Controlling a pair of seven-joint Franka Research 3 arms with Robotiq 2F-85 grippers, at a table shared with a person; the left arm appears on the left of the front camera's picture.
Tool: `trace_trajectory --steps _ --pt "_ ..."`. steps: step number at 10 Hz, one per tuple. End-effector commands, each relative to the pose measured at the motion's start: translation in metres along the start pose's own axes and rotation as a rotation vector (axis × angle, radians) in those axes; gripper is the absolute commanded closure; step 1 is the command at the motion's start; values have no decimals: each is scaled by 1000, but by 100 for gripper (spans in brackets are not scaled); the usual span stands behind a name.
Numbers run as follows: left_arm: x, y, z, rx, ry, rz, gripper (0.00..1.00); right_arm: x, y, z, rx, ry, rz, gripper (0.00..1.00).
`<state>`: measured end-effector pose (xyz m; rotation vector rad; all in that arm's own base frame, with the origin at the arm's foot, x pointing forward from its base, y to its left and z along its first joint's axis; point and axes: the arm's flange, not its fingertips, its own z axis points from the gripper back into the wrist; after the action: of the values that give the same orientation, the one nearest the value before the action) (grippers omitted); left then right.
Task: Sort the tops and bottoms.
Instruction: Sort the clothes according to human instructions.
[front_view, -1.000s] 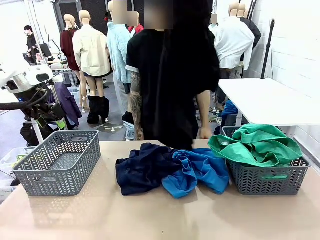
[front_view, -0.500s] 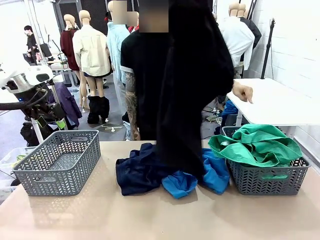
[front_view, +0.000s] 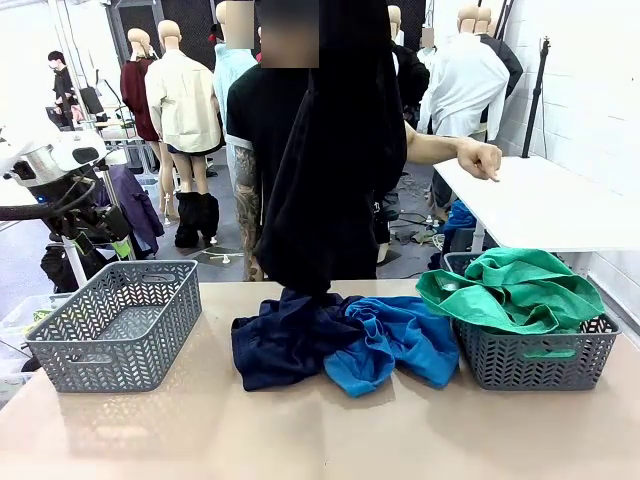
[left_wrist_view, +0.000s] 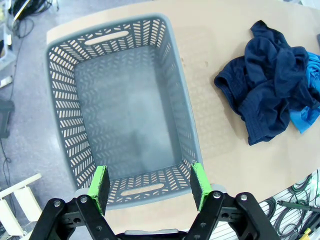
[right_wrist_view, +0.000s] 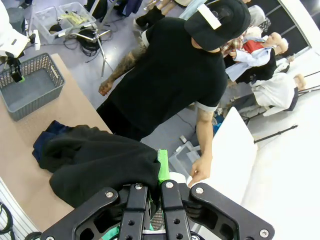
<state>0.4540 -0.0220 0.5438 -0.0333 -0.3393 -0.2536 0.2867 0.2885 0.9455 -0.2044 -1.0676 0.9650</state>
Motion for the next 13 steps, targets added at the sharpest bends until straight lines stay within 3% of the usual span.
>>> trace_trajectory --steps 1,13 --pt "1 2 3 -2 9 2 17 1 -2 2 -8 -3 -3 100" --pt "1 2 3 -2 9 2 17 1 -2 2 -8 -3 -3 100"
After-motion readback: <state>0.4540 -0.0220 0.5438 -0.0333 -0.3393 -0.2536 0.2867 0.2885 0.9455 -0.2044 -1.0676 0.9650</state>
